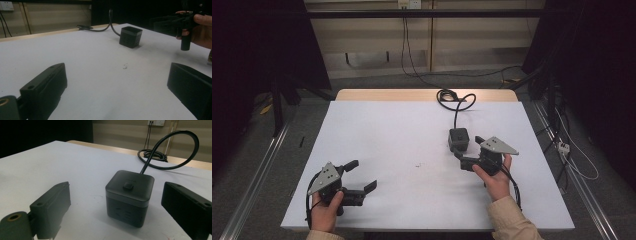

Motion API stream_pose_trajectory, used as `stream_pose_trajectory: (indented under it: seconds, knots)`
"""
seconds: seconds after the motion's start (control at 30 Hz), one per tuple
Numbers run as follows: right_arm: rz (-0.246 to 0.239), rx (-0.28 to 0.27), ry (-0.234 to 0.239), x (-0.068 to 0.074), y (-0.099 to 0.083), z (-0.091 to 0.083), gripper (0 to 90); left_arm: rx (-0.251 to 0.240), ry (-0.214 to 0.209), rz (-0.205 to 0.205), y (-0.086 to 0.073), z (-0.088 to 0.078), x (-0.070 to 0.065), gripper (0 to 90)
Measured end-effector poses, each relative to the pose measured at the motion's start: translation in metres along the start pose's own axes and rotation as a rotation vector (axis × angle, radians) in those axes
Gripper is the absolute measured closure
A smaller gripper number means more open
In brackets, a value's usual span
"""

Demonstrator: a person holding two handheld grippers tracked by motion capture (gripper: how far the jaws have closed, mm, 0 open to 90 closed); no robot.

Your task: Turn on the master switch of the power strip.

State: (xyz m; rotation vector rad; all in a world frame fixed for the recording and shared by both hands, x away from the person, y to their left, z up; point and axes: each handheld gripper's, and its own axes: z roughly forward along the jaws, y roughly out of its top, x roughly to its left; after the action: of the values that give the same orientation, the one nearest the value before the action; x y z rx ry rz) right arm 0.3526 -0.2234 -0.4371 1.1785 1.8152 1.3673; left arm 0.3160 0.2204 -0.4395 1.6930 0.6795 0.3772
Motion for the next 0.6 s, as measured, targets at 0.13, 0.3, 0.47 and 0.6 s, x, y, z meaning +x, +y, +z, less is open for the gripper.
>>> stream_pose_trajectory:
  seconds: [0.13, 0.3, 0.47, 0.6]
  knots:
    - [-0.004, 0.008, 0.013, 0.0015, -0.0002, 0.0033, 8.2, 0.000, -0.001, -0.001, 0.0000, 0.0000, -0.0003, 2.4]
    - [-0.007, 0.009, 0.013, 0.0014, 0.0011, 0.0062, 8.0, 0.000, -0.002, 0.000, 0.0001, 0.0001, -0.0002, 2.4]
    - [-0.004, 0.009, 0.017, 0.0019, 0.0030, 0.0085, 8.0, 0.000, -0.002, -0.001, 0.0000, -0.0001, -0.0003, 2.4]
    - [-0.007, 0.012, 0.020, 0.0023, 0.0039, 0.0103, 8.0, -0.001, 0.000, -0.004, 0.0000, -0.0001, 0.0000, 2.4]
